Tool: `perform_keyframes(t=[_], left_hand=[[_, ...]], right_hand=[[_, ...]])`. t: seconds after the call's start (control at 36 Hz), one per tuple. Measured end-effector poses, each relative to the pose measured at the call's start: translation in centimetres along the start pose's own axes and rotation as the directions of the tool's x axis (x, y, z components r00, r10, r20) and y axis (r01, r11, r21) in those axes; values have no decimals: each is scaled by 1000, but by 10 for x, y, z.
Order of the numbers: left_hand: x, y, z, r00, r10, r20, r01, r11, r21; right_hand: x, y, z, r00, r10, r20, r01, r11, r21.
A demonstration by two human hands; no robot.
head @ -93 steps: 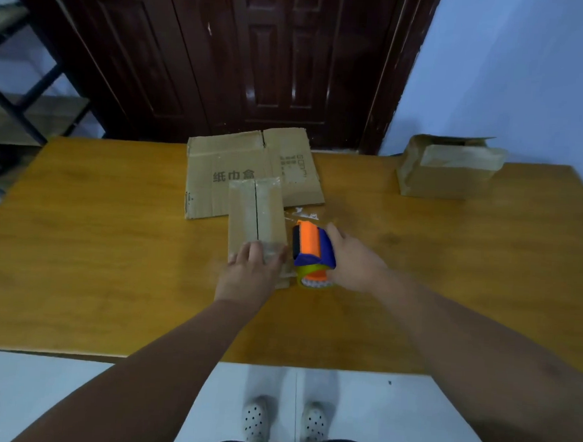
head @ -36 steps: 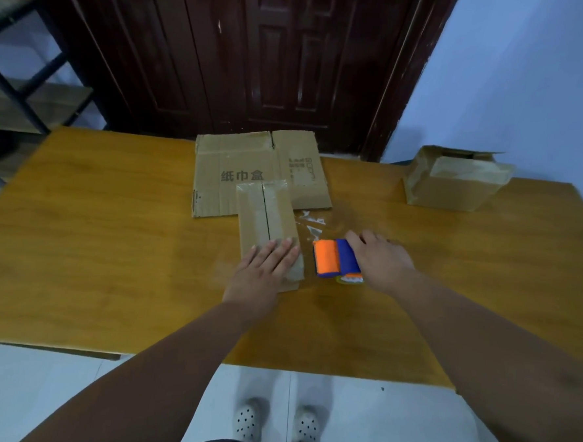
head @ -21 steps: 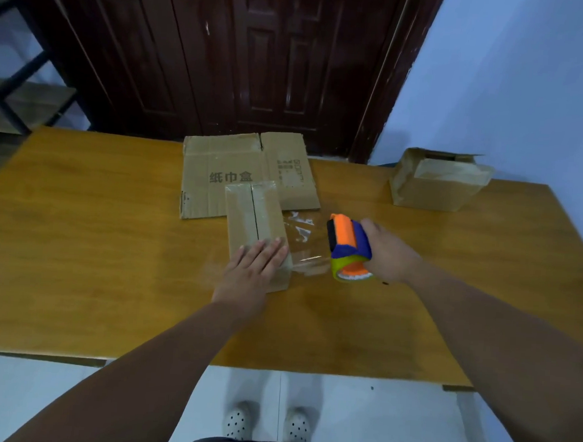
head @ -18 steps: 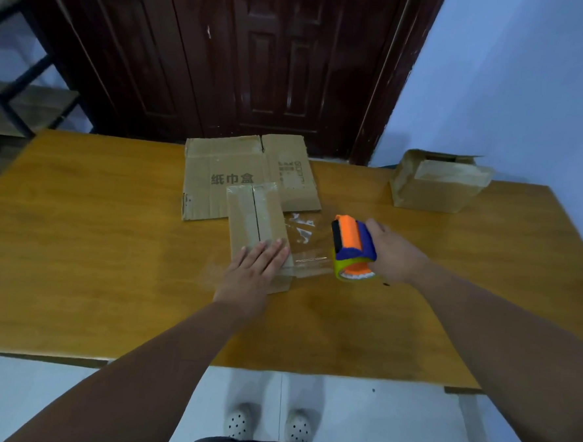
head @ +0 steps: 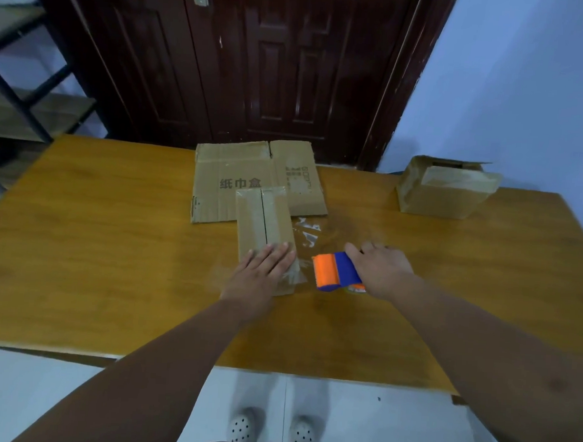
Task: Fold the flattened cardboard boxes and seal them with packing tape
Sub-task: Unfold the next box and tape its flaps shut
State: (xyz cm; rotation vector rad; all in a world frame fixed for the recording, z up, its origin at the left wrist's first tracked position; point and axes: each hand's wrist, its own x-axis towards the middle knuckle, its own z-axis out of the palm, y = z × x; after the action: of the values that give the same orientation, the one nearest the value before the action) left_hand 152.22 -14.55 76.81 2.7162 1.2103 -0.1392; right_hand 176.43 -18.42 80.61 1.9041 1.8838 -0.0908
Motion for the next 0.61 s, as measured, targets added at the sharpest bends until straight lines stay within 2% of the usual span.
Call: perform_keyframes(t=[0.31, 0.42, 0.61], left_hand=[[4, 4, -7, 999, -30, 24, 30, 1000, -5], [7, 11, -12, 996, -19, 87, 14, 998, 66], [7, 15, -16, 992, -38, 122, 25, 994, 104]], right_hand=[[9, -19, -12, 999, 8, 37, -4, 995, -99], [15, -26, -20, 998, 13, 57, -5, 990, -140], [9, -30, -18, 999, 4, 48, -1, 997, -76]])
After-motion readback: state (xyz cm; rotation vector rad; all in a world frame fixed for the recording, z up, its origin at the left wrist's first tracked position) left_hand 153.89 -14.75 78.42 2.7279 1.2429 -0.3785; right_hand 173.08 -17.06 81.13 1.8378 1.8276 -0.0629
